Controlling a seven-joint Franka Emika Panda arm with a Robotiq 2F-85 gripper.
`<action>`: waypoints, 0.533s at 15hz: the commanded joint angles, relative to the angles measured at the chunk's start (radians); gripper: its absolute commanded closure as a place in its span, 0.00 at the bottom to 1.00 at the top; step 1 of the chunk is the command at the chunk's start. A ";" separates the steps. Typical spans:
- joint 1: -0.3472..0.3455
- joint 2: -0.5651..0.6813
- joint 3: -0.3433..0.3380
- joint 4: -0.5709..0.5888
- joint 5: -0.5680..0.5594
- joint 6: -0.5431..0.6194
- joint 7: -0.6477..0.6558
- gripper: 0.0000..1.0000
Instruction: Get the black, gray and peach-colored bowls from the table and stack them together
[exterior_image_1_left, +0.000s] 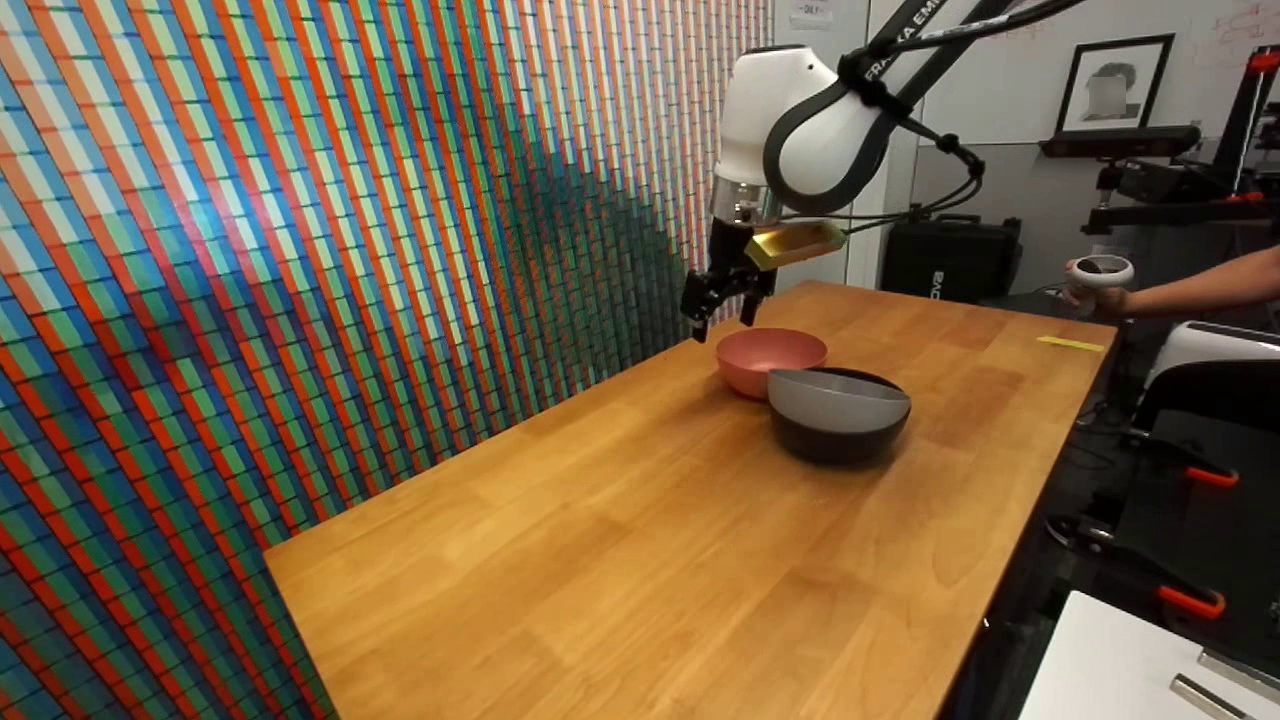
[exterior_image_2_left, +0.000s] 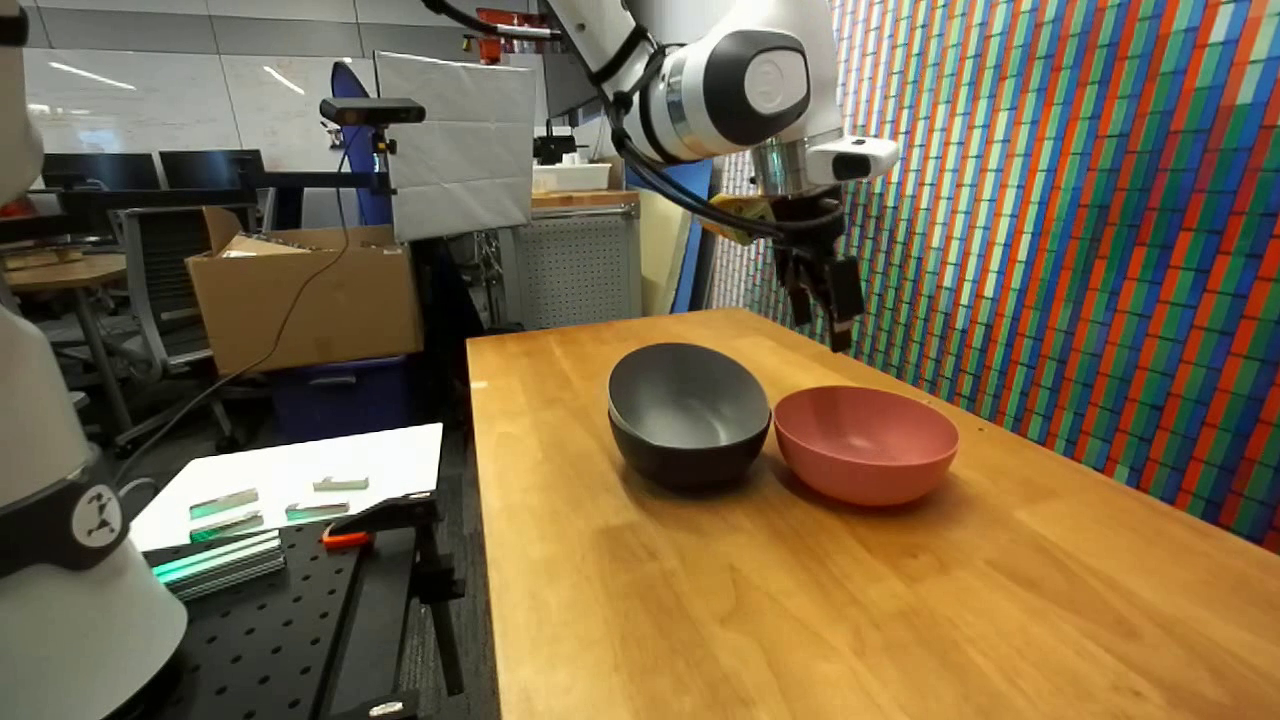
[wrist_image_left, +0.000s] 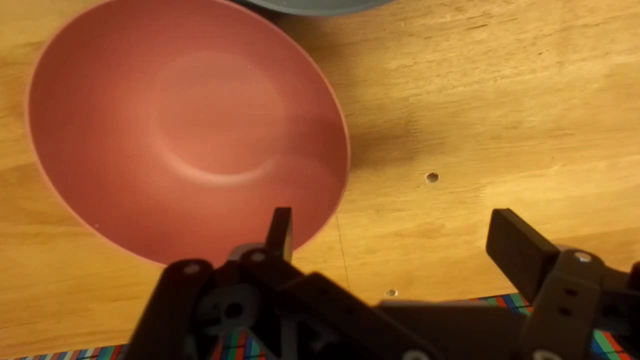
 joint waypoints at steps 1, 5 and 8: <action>0.055 0.108 -0.053 0.111 -0.001 -0.010 0.029 0.00; 0.093 0.172 -0.087 0.136 -0.002 -0.030 0.034 0.00; 0.114 0.198 -0.104 0.134 -0.005 -0.035 0.032 0.25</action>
